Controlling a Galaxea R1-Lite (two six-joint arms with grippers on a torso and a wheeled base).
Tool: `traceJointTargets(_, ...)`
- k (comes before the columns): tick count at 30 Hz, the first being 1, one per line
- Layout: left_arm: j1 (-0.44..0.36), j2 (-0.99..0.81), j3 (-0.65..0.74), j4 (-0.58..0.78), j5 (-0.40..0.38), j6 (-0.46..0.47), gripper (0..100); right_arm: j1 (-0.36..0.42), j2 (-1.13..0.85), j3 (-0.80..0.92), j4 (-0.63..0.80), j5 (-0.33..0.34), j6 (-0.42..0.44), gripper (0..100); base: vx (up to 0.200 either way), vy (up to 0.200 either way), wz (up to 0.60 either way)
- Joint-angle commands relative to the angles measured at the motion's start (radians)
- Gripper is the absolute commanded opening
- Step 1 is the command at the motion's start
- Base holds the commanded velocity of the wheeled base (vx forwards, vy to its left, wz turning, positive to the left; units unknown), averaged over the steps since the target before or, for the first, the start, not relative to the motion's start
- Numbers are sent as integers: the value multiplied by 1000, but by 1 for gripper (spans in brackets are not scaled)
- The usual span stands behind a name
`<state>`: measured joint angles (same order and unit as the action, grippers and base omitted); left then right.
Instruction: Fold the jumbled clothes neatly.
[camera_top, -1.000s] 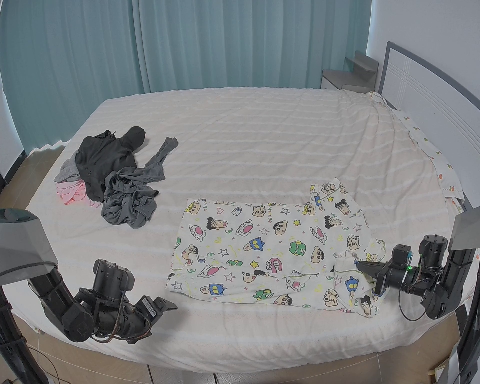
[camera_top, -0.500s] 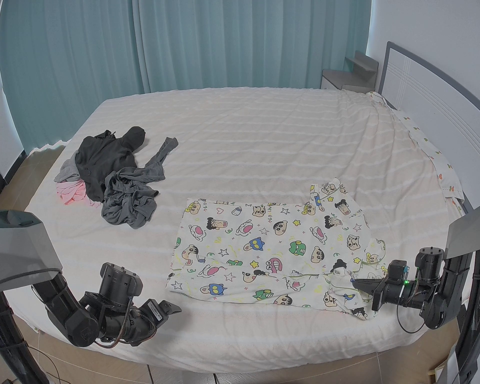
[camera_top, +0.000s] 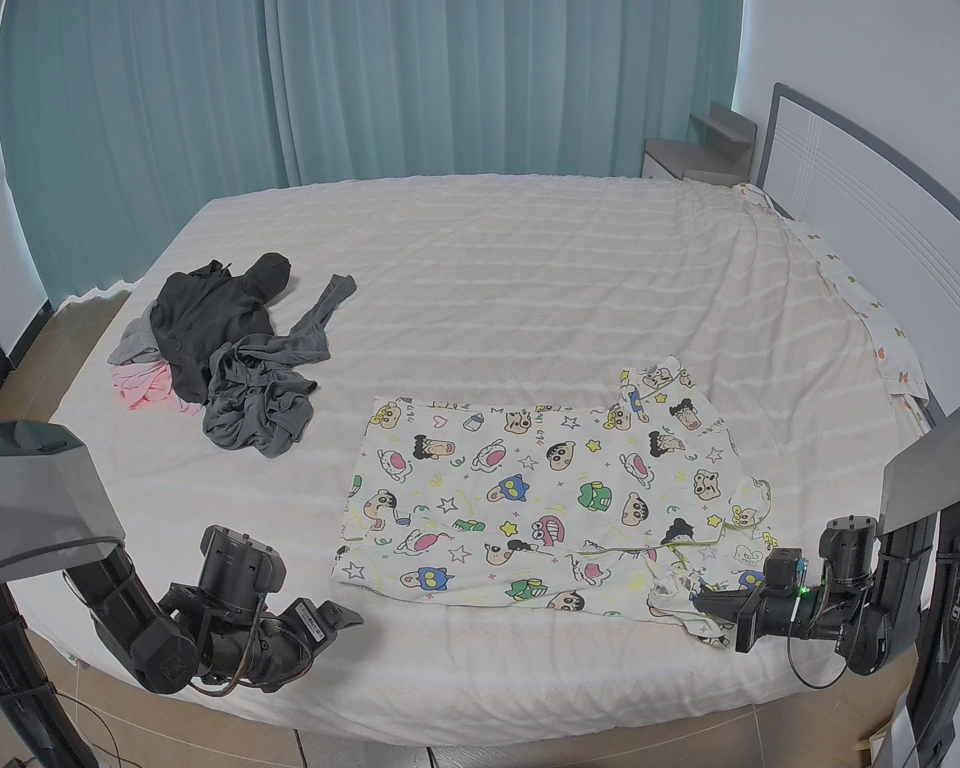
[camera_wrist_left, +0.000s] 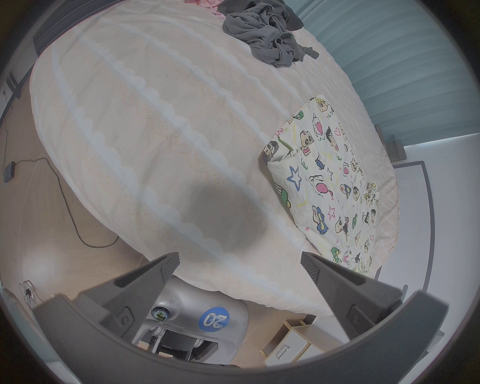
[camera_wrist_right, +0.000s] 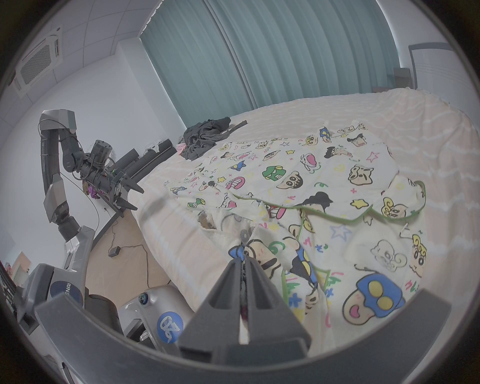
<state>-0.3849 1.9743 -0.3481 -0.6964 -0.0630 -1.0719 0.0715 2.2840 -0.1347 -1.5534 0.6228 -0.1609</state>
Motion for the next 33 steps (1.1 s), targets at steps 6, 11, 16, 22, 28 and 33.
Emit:
traceJointTargets(6, 0, 2, 0, 0, 0, 0, 100, 4, 3, 64, -13, 11, 1, 100, 0, 0, 0)
traceJointTargets(11, 0, 3, 0, 0, 0, 0, 100, -10, -32, 95, -13, 69, 11, 100, 0, 0, 0)
traceJointTargets(16, 1, 3, 0, -2, 0, 0, 100, -56, -115, 133, -13, 135, 181, 100, 0, 0, 0)
traceJointTargets(22, -2, 3, 0, 0, -1, 0, 100, -105, -198, 58, -14, 141, 452, 100, 0, 0, 0)
traceJointTargets(28, 0, 3, 0, 0, -1, 0, 100, -45, -213, -29, -13, 132, 575, 100, 0, 0, 0)
traceJointTargets(33, 0, 3, 0, 0, -1, 0, 100, 16, -167, -36, -13, 123, 598, 100, 0, 0, 0)
